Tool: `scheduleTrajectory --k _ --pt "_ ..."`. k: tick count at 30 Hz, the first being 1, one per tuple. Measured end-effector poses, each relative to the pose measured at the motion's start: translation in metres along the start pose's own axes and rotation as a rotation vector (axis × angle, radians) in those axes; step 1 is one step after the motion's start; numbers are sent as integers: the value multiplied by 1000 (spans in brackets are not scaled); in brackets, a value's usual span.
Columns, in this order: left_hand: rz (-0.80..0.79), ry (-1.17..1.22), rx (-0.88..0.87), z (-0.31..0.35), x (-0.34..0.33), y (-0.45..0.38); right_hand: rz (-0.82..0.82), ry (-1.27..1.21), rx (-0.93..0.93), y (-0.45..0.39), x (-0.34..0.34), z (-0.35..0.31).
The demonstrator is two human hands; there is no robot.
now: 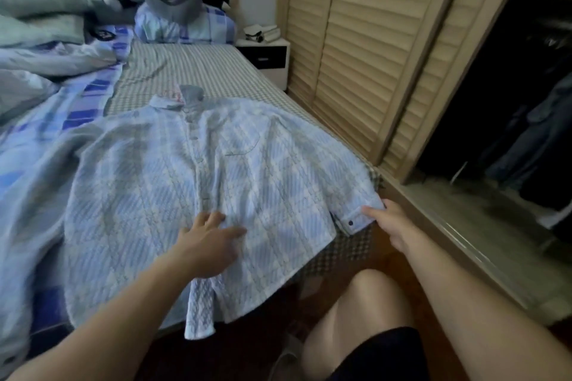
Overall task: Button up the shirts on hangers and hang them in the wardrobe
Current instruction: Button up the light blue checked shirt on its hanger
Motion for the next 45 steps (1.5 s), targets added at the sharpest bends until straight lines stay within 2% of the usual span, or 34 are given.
scheduleTrajectory --k 3,7,9,12,15,17,18,19,21,23,25,26,28,30,33,35,37,39,40,41,42,43,44,45 --pt "-108 20 -31 0 10 3 29 -3 76 6 19 -33" --pt "-191 182 -52 1 59 7 128 -37 342 10 55 -135" --pt "-68 386 -37 2 113 11 235 41 546 30 66 -213" --pt "244 757 -56 1 203 26 372 79 898 95 63 -336" --pt "461 1008 -70 -14 255 54 410 24 1174 168 37 -410" --pt "614 1082 -15 -40 261 72 347 86 1386 216 -5 -425" --pt "676 1136 45 -58 252 80 249 141 1499 237 -36 -419" --pt "721 1206 120 -79 236 86 90 223 1582 253 -74 -402" --pt "769 1339 307 -122 183 100 -297 490 1622 273 -156 -328" --pt "794 1188 505 -160 125 115 -554 793 1701 286 -214 -227" --pt "781 916 616 -182 77 129 -649 831 1816 283 -236 -149" --pt "783 821 606 -185 60 132 -655 790 1789 271 -239 -126" --pt "803 712 458 -176 40 131 -579 732 1715 238 -238 -108" --pt "783 546 188 -147 33 126 -488 762 1585 202 -235 -109" --pt "697 72 -241 -85 19 115 -377 859 1445 164 -238 -114" --pt "596 -174 -275 -70 2 95 -373 968 1394 152 -250 -111" --pt "608 -195 -252 -69 -3 79 -417 1010 1334 144 -264 -110" --pt "780 137 -141 -84 22 82 -431 907 1301 142 -272 -124" --pt "854 425 1 -107 35 85 -391 784 1312 143 -271 -139" --pt "874 822 181 -136 40 86 -319 639 1324 143 -266 -157" --pt "819 1215 322 -155 32 85 -248 500 1319 142 -261 -173" --pt "724 1516 383 -164 21 82 -209 401 1291 142 -258 -185" --pt "646 1634 406 -169 14 80 -206 347 1266 144 -260 -191" --pt "596 1623 419 -172 9 81 -228 324 1256 148 -268 -193"
Point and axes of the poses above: each hand's wrist, its own y-axis away from the middle knuckle, its own x-axis out of the back of the hand, z = x × y, the point moved 8 cm from there along -y, towards the middle knuckle, and after that the axes turned 1 degree about z, right-handed, at the moved point
